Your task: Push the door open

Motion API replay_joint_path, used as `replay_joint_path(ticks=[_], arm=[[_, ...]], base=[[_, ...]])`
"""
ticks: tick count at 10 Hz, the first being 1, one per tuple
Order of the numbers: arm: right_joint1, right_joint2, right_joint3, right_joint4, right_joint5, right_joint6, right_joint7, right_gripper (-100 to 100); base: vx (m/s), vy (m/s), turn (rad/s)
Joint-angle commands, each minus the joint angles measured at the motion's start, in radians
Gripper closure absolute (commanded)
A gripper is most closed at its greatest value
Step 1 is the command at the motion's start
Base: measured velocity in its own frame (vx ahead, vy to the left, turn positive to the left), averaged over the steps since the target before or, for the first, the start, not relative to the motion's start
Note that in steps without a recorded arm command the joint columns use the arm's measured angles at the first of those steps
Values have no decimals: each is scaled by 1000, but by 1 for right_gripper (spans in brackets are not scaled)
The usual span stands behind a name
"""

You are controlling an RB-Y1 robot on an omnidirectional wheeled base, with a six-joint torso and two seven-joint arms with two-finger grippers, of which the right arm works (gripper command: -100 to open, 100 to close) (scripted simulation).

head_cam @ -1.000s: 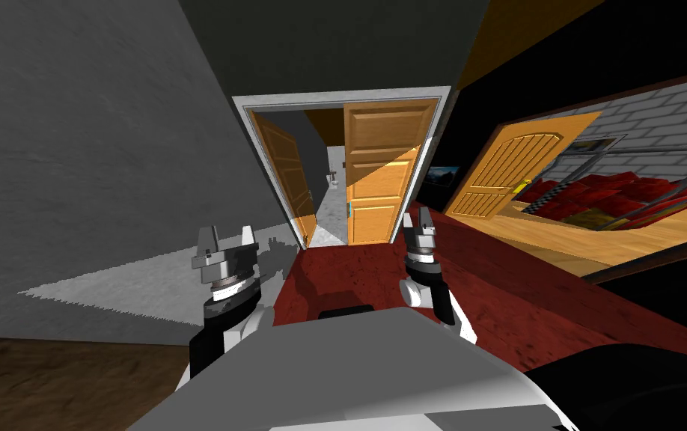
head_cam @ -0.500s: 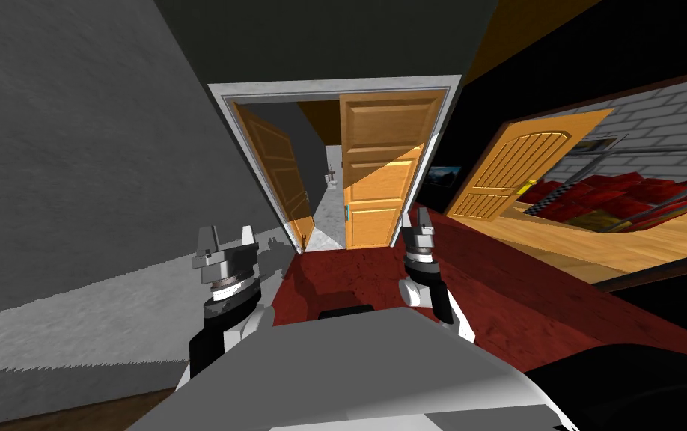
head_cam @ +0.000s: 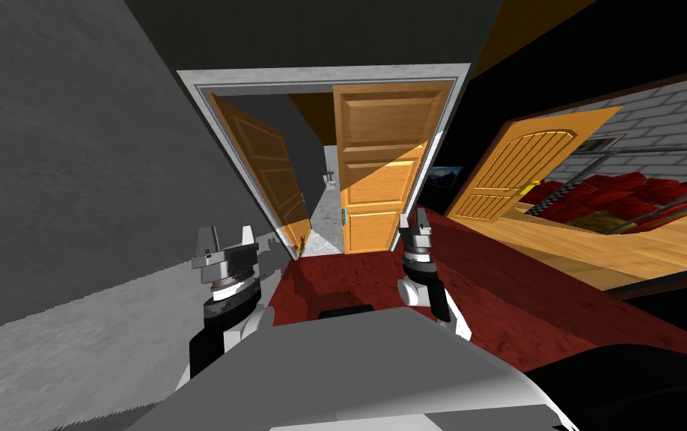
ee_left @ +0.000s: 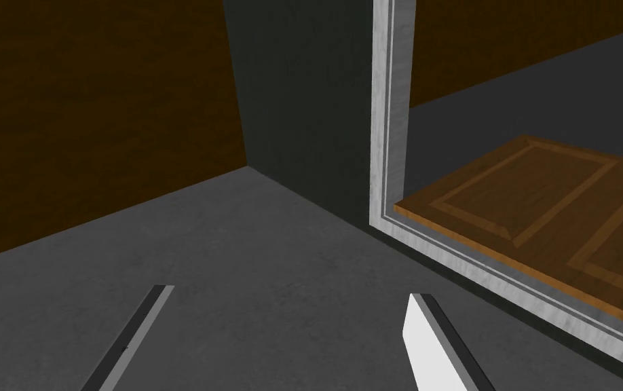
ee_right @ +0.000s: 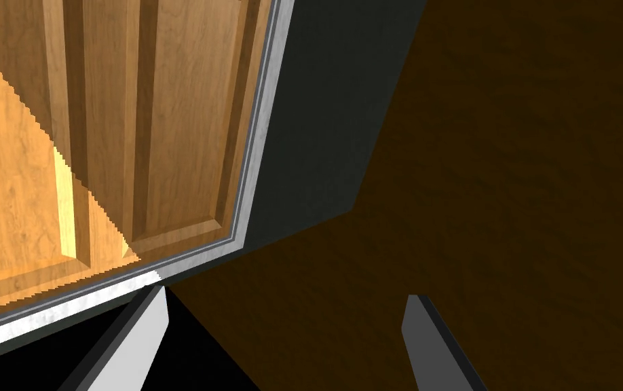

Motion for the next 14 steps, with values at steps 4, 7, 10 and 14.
replay_joint_path(ticks=[4,7,10,14], arm=[[-10,-11,16,26,-18,-7,-24,-100],[-21,-20,31,50,-35,-13,-46,-100],[-35,-32,50,82,-57,-20,-75,-100],[-53,-46,77,125,-88,-30,-115,-100]], base=[[190,-98,-21],[194,-95,-23],[190,-76,-22],[184,-72,-23]])
